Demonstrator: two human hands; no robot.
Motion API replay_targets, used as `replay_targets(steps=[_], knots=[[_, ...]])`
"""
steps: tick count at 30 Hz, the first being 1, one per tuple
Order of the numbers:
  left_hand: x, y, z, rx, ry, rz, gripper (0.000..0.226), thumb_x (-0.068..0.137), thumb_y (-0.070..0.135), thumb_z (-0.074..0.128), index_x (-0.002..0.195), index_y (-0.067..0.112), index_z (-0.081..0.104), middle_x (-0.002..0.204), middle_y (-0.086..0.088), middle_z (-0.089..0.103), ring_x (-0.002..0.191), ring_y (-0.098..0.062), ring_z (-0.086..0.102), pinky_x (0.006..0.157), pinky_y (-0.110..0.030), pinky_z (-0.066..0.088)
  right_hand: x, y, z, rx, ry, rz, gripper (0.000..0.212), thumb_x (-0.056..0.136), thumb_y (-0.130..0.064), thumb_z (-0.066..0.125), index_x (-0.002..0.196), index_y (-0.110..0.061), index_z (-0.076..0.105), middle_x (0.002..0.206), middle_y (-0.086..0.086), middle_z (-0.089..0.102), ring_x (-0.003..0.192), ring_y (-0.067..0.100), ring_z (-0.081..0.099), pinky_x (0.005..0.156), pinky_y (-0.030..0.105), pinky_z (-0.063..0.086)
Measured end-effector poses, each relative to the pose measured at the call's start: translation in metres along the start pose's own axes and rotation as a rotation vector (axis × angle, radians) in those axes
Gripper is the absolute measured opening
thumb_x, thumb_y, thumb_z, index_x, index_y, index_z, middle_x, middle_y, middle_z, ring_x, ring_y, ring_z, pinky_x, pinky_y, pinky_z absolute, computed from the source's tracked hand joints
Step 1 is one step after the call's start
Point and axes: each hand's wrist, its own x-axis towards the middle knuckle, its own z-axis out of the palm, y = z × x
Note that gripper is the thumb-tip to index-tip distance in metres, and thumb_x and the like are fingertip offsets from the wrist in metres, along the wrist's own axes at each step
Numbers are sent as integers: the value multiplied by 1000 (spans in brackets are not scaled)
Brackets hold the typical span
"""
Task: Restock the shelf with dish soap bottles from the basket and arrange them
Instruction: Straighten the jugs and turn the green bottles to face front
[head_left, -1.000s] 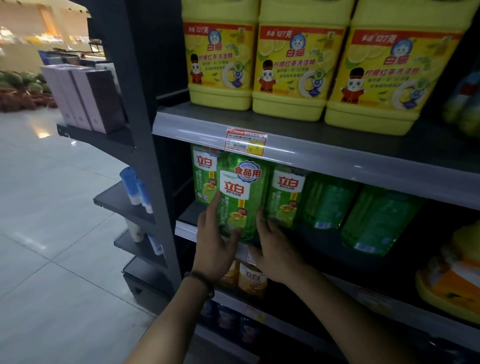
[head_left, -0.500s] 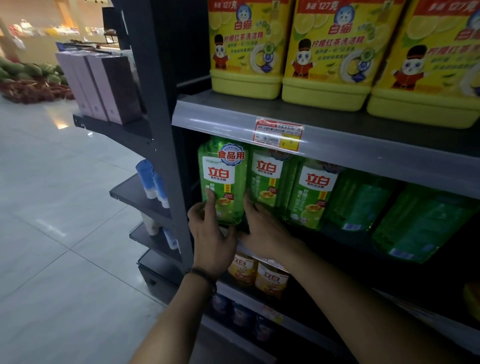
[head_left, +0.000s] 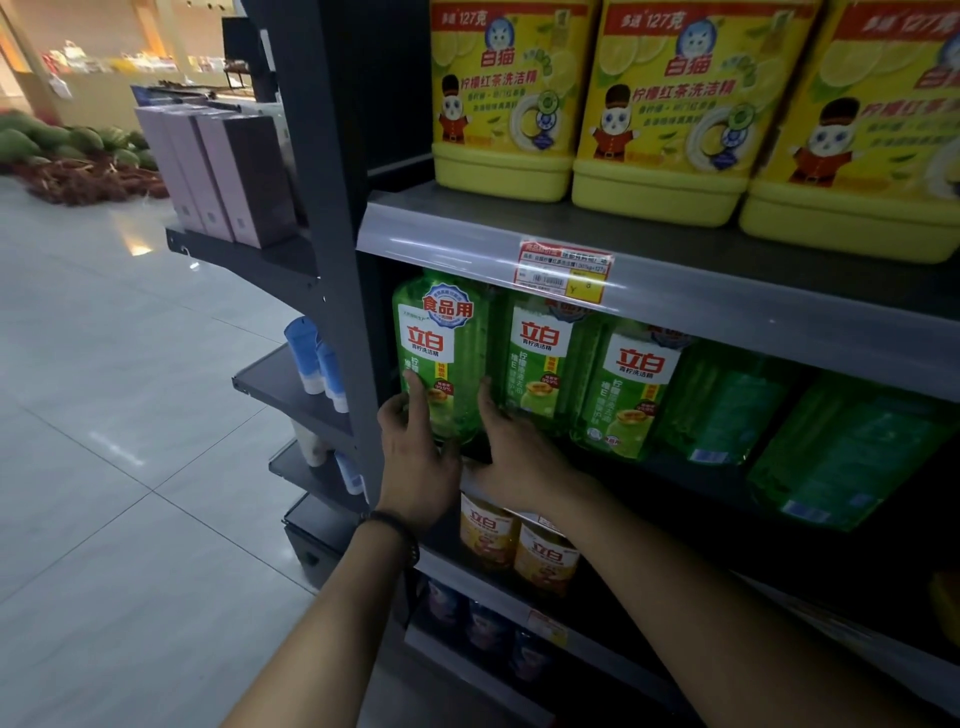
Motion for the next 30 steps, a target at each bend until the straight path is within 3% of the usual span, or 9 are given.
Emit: replay_targets(steps=[3,5,9,14,19,22,26,28,30], knots=[[-2,16,-8,-30,-45,-41,102,91,3,67,169,21,4,152,-17,30,142,-26,35,112,-26,32,-12,5,-12,73,-17,-14,117,89,-66,68,166,-35,-15,176,14,12,161,35,15,126,53,29],[-7,29,-10,-106,-6,-89,94,91,3,67,168,22,15,154,-14,31,141,-21,37,110,-25,32,-24,12,-18,84,2,-20,107,93,-59,64,167,-37,-8,176,9,13,161,33,16,125,55,31],[-31,53,7,-109,155,-21,71,88,3,67,152,17,40,146,-6,38,132,-31,50,112,-38,44,-67,33,-27,156,167,43,79,98,-38,66,165,-42,23,166,3,37,151,25,38,117,51,43],[-66,92,48,-168,-80,208,47,92,3,67,133,21,54,129,2,47,111,-19,57,97,-45,55,-124,83,-43,196,384,283,54,99,-27,72,150,-27,54,141,3,64,127,24,62,103,40,53],[-81,131,92,-222,-309,309,46,88,14,63,132,24,57,133,3,48,116,-22,63,99,-46,56,-167,126,-65,302,503,486,54,100,-25,70,150,-21,51,129,4,69,114,26,67,91,32,52],[-83,150,120,-273,-373,284,50,89,20,65,138,21,58,135,1,56,121,-21,62,104,-46,53,-185,152,-68,284,705,578,42,95,-23,74,132,-9,61,127,11,68,107,30,68,86,31,52],[-85,179,149,-325,-451,242,54,91,21,68,143,20,56,139,1,59,129,-17,58,111,-47,50,-203,170,-76,346,908,650,69,86,-9,78,145,-3,43,139,21,47,128,37,49,105,35,41],[-85,192,162,-332,-465,246,59,91,18,67,148,19,53,143,5,58,133,-14,56,114,-46,48,-208,169,-80,389,880,676,84,86,-8,77,155,-4,30,146,22,38,134,37,40,111,36,35],[-84,202,174,-325,-481,243,65,92,10,65,154,19,47,151,2,55,140,-15,52,118,-45,45,-206,170,-83,430,806,669,98,85,-11,74,163,-7,16,154,21,32,144,39,34,121,45,32]])
